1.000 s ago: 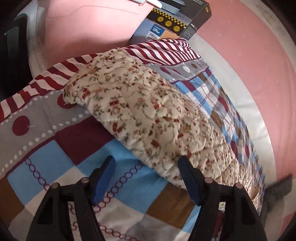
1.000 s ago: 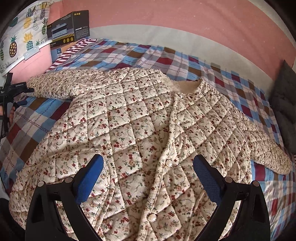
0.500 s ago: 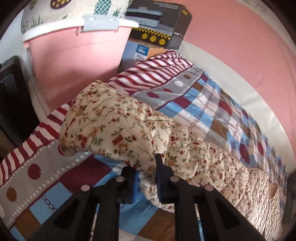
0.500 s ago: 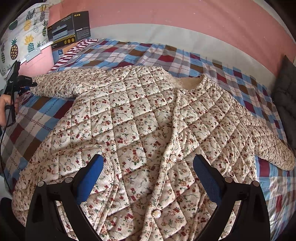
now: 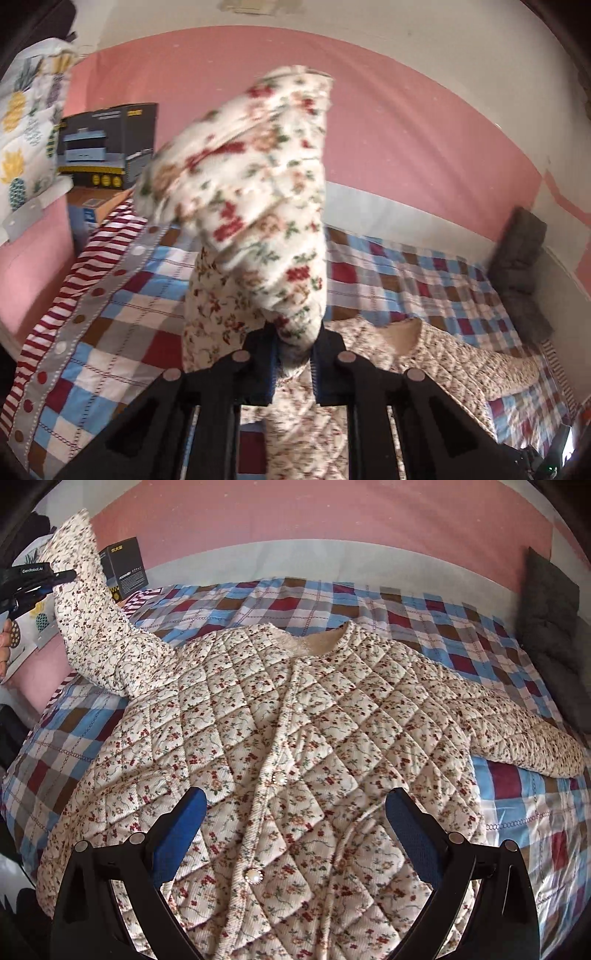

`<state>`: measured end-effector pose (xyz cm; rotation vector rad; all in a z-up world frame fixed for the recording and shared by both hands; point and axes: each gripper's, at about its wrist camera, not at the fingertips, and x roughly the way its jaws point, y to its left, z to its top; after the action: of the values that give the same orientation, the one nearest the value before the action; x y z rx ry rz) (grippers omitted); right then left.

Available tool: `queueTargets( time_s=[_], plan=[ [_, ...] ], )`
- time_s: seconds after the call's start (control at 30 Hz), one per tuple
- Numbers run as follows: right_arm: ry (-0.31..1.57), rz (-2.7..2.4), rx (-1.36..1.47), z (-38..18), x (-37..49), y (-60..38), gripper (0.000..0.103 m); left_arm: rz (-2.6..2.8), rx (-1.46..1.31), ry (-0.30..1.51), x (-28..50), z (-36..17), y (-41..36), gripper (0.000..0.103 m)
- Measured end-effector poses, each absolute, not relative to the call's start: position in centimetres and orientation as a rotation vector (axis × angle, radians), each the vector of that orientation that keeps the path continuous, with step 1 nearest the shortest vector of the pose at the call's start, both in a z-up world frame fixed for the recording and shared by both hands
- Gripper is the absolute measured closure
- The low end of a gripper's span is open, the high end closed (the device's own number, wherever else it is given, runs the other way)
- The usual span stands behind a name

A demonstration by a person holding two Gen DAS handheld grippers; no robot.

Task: Fold large clothes
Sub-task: 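Grasp the cuff of one jacket sleeve with the left gripper and lift, then fold the held sleeve across the jacket front with the left gripper, release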

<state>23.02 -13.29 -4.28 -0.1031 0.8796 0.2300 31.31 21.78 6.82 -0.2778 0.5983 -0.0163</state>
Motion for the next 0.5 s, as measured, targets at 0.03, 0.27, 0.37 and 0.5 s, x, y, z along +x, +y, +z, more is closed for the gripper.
queueTargets(
  time_s=[0.03,0.27,0.37,0.5],
  plan=[
    [0.878,0.221,-0.093,-4.2,22.9,-14.0,0.005,-0.050,-0.265,0.608,31.8,6.5,20.0,0.089],
    [0.896,0.155,-0.034,-4.7,23.0,-18.7,0.005,-0.233,-0.237,0.754,35.5,0.1,8.9,0.089],
    [0.906,0.131,-0.024,-5.3,23.1,-20.0,0.005,-0.297,-0.221,0.826,36.3,-3.8,4.3,0.089],
    [0.924,0.111,0.000,-6.3,23.8,-21.2,0.005,-0.361,-0.227,0.970,37.6,-9.1,0.2,0.088]
  ],
)
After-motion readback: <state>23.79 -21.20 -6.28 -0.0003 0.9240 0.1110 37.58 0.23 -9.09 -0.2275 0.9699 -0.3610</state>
